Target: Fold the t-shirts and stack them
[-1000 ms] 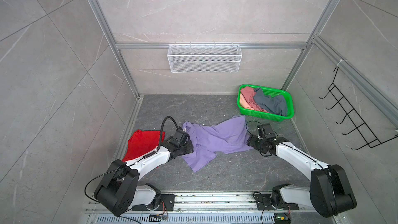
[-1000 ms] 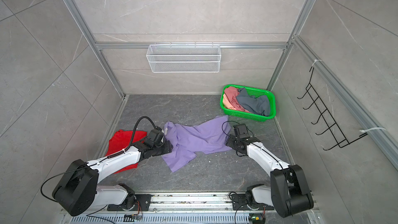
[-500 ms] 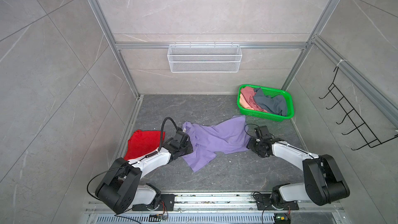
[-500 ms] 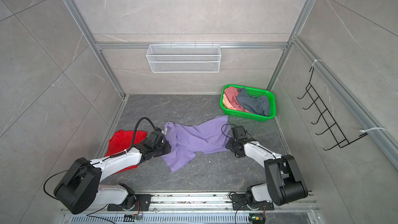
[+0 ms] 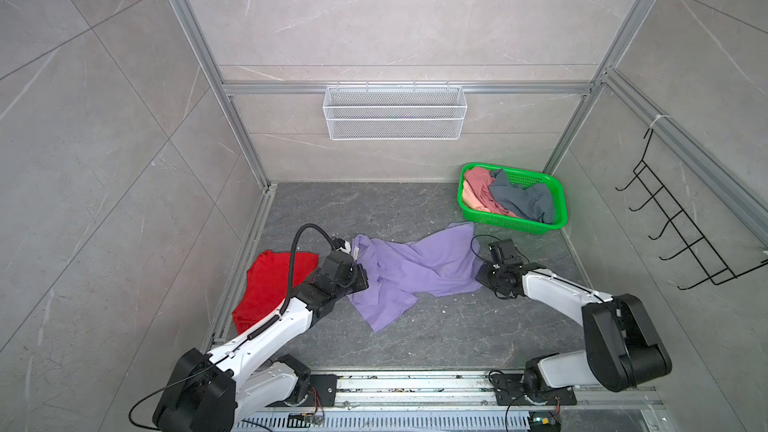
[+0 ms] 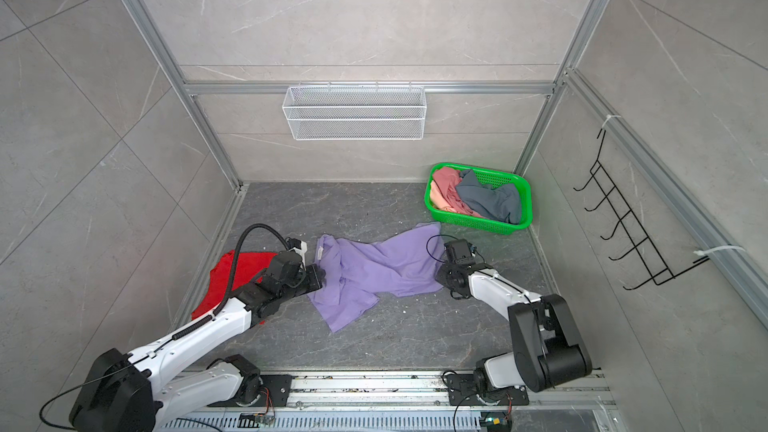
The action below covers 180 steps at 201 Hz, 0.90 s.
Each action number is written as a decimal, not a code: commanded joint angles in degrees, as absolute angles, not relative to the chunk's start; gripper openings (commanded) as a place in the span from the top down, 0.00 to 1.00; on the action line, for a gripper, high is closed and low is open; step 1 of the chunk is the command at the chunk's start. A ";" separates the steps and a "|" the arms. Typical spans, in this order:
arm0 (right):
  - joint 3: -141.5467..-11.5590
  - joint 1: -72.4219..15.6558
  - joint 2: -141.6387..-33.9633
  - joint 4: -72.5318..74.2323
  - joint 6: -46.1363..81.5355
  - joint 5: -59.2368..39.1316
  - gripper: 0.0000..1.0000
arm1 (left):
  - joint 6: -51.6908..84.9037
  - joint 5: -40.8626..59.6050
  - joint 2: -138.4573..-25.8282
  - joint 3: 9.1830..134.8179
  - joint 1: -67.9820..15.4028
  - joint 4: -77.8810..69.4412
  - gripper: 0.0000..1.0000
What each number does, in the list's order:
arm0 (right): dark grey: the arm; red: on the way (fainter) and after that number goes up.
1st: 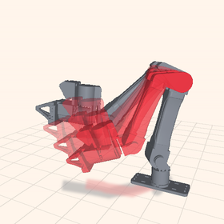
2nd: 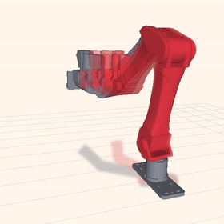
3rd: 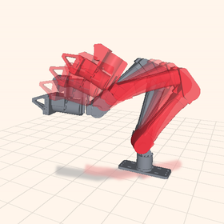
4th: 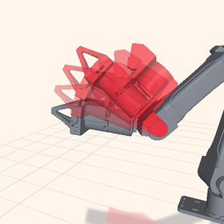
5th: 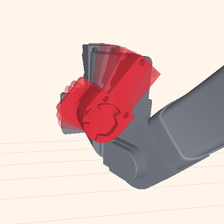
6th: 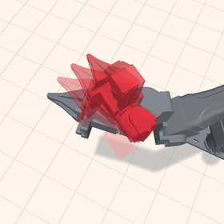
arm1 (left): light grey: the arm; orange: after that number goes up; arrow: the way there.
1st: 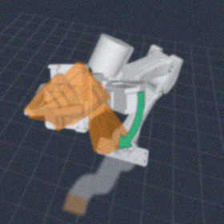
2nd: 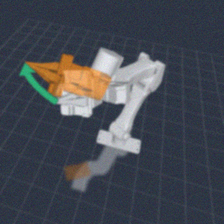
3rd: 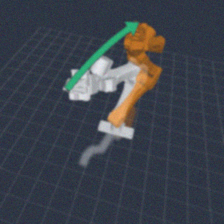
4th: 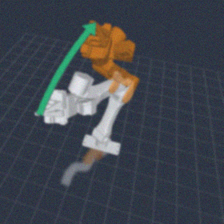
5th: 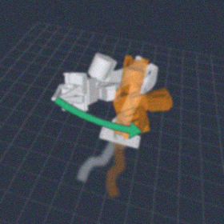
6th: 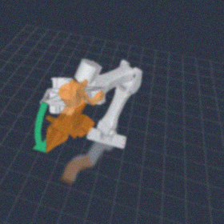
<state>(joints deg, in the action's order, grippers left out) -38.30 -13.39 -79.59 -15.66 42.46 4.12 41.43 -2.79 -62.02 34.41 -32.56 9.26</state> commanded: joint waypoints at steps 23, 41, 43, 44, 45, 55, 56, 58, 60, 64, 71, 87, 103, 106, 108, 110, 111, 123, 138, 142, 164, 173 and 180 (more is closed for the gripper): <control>-40.51 -13.54 -68.71 -22.69 42.10 7.92 1.00 | 37.46 -4.29 -64.19 37.46 -32.78 17.28 0.56; -41.00 -13.65 -64.78 -25.17 41.51 8.99 1.00 | 37.18 -1.83 -67.17 37.13 -32.91 17.24 0.46; -41.16 -13.63 -64.65 -25.47 41.38 9.08 1.00 | 37.29 -1.53 -67.51 36.97 -33.01 17.10 0.46; -41.16 -13.63 -64.39 -25.61 41.30 9.16 1.00 | 37.32 -1.47 -67.68 36.90 -33.07 16.90 0.45; -41.23 -13.62 -64.28 -25.77 41.26 9.19 1.00 | 37.29 -1.35 -67.81 36.91 -33.10 16.76 0.45; -41.79 -13.60 -63.54 -27.15 40.88 9.79 1.00 | 37.24 -0.77 -69.54 36.37 -33.54 15.62 0.44; -41.82 -13.61 -63.45 -27.24 40.83 9.82 1.00 | 37.21 -0.74 -69.66 36.33 -33.60 15.46 0.44; -41.83 -13.64 -63.30 -27.38 40.75 9.84 1.00 | 37.19 -0.71 -70.00 36.31 -33.58 15.20 0.44; -41.84 -13.63 -63.18 -27.52 40.71 9.84 1.00 | 37.14 -0.68 -70.34 36.17 -33.60 14.98 0.44; -41.86 -13.62 -62.92 -27.79 40.69 9.93 1.00 | 37.09 -0.77 -71.09 36.10 -33.74 14.50 0.44; -41.77 -13.63 -62.34 -28.11 40.86 9.89 1.00 | 37.09 -1.13 -72.44 36.08 -33.82 13.99 0.44; -41.41 -13.63 -60.82 -28.45 41.38 9.89 1.00 | 37.07 -1.10 -74.92 36.30 -33.83 12.90 0.44; -41.60 -13.62 -59.80 -29.02 41.36 10.23 1.00 | 36.77 -1.51 -76.96 36.56 -33.89 11.83 0.44; -41.72 -13.64 -59.76 -29.20 41.31 10.28 1.00 | 36.74 -1.85 -77.38 36.65 -33.94 11.91 0.44; -41.81 -13.63 -59.70 -29.30 41.27 10.35 1.00 | 36.65 -2.09 -77.64 36.72 -33.97 11.92 0.44; -41.89 -13.65 -59.66 -29.38 41.23 10.37 1.00 | 36.63 -2.39 -77.90 36.82 -34.00 12.01 0.44; -41.89 -13.65 -59.66 -29.38 41.23 10.37 1.00 | 36.64 -2.47 -78.02 36.82 -34.05 12.07 0.44; -42.26 -13.57 -59.51 -29.71 41.05 10.46 1.00 | 36.26 -2.66 -79.70 37.29 -34.21 12.11 0.45; -42.52 -13.64 -59.33 -29.71 41.04 10.44 1.00 | 36.22 -2.59 -81.69 37.52 -34.80 11.40 0.47; -42.54 -13.64 -59.25 -29.63 40.99 10.42 1.00 | 36.26 -2.61 -82.16 37.66 -34.96 11.13 0.47; -43.14 -13.62 -59.23 -29.46 40.62 10.33 1.00 | 36.46 -3.38 -84.64 38.40 -35.68 10.25 0.59; -43.52 -13.63 -59.09 -29.44 40.45 10.28 1.00 | 36.52 -3.49 -84.99 38.65 -35.72 10.08 0.68; -43.87 -13.62 -58.81 -29.65 40.28 10.37 1.00 | 36.47 -3.69 -84.78 38.96 -35.75 10.42 0.70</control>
